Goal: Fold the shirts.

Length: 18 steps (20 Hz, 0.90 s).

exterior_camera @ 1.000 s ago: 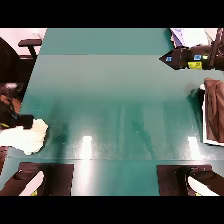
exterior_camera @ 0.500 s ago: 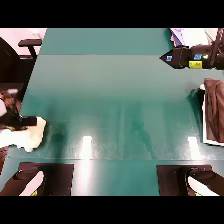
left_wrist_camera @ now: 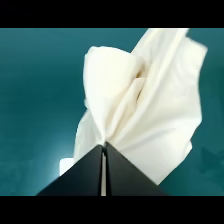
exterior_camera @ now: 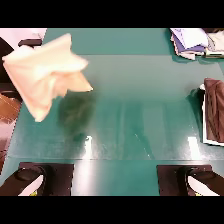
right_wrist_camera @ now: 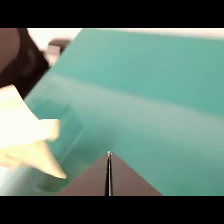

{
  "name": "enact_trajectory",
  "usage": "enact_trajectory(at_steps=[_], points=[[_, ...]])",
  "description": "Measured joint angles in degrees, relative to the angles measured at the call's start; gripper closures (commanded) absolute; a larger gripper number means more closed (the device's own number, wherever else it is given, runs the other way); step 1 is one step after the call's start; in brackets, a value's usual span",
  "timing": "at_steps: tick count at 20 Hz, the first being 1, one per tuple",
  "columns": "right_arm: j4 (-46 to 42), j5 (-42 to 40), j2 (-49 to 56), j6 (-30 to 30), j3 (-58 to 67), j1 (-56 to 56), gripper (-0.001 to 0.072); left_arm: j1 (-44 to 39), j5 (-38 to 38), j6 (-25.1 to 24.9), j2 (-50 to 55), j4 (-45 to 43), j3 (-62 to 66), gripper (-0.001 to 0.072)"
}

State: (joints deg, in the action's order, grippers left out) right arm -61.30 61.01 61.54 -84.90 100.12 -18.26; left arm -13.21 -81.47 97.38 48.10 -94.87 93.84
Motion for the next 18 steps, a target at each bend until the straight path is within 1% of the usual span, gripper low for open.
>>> enact_trajectory(at_steps=[3,6,10,11,12,13,15,17,18], points=[[-1.9,0.2,0.0,0.0,4.3,0.3,0.0695,-8.3,0.7,-0.2,3.8,0.1,3.7,0.0687],[-2.8,0.5,0.0,0.0,6.6,0.3,0.0695,-17.6,3.0,-1.4,10.7,0.3,5.0,0.0687],[-3.3,1.2,0.0,0.0,7.6,0.4,0.0695,-30.7,9.2,-5.3,23.2,1.1,5.7,0.0679],[-3.3,1.3,0.0,0.0,7.7,0.4,0.0695,-33.2,10.7,-6.4,26.3,1.9,5.7,0.0502],[-3.3,1.3,0.0,0.0,7.8,0.4,0.0695,-35.2,12.5,-7.4,29.0,3.0,5.8,0.027],[-3.4,1.4,0.0,0.0,7.9,0.4,0.0695,-36.5,14.2,-8.1,30.9,4.5,5.8,0.0251],[-3.8,1.6,0.0,0.0,8.0,0.4,0.0695,-37.5,17.2,-9.3,33.4,7.2,6.1,0.0251],[-4.3,1.8,0.0,0.0,8.0,0.4,0.0695,-35.8,17.9,-9.9,34.6,8.4,7.7,0.0251],[-4.5,1.9,0.0,0.0,8.0,0.4,0.0695,-33.9,16.9,-10.1,35.0,9.1,8.7,0.0251]])
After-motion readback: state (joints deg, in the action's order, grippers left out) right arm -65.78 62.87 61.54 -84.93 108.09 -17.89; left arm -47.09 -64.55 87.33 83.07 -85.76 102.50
